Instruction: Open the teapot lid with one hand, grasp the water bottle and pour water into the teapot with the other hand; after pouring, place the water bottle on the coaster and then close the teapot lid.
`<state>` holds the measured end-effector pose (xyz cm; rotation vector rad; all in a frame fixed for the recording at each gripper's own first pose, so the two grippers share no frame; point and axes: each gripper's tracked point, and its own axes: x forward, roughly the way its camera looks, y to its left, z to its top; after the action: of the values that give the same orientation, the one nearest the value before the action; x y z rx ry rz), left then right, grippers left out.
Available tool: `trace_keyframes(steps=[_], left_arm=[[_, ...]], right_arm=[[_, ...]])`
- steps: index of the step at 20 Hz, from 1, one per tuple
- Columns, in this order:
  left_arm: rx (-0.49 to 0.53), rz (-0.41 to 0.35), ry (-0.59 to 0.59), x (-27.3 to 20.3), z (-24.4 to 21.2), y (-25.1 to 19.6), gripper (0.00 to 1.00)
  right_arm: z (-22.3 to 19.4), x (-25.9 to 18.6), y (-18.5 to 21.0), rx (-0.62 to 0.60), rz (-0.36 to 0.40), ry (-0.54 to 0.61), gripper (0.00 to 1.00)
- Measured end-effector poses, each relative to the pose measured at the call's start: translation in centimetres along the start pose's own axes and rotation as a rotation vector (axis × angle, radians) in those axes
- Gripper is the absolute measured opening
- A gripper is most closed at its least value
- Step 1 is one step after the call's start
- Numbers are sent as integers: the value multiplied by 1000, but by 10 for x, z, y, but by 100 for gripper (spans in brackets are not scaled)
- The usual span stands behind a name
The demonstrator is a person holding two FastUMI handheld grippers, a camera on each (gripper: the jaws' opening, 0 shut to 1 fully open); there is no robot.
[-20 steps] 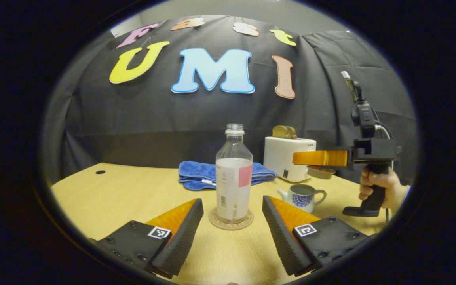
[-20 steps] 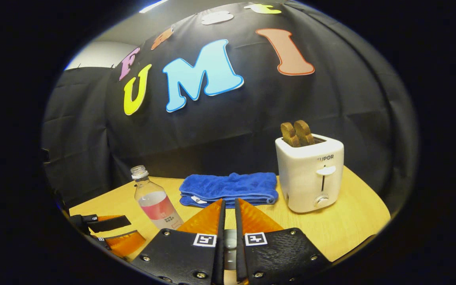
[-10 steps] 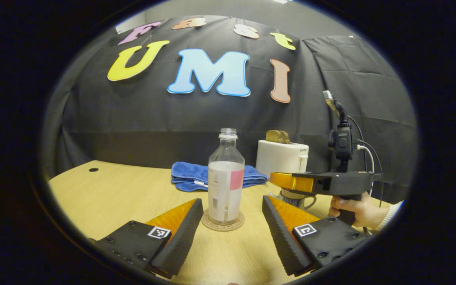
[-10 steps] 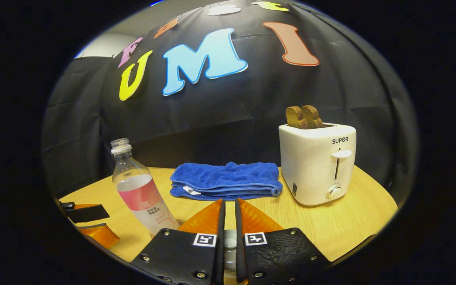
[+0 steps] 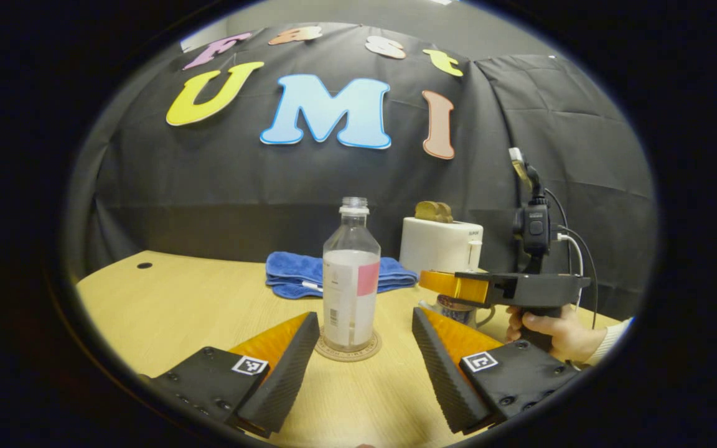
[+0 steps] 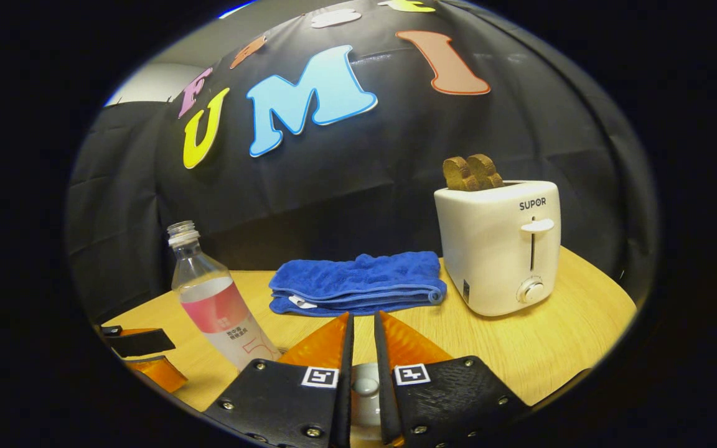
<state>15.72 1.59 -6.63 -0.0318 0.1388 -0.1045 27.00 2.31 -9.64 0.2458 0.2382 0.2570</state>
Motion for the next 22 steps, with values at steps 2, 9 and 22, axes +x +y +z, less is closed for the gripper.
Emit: trace_keyframes(steps=[2,9,22], left_arm=[[7,3,-2,0,1,-1,100],[21,-9,-31,-11,10,-12,100],[75,-10,-123,-94,45,-46,100]], right_arm=[[13,-11,1,-35,-18,-33,30],[59,-75,3,-85,-103,-127,79],[42,-217,32,-218,-213,-166,82]])
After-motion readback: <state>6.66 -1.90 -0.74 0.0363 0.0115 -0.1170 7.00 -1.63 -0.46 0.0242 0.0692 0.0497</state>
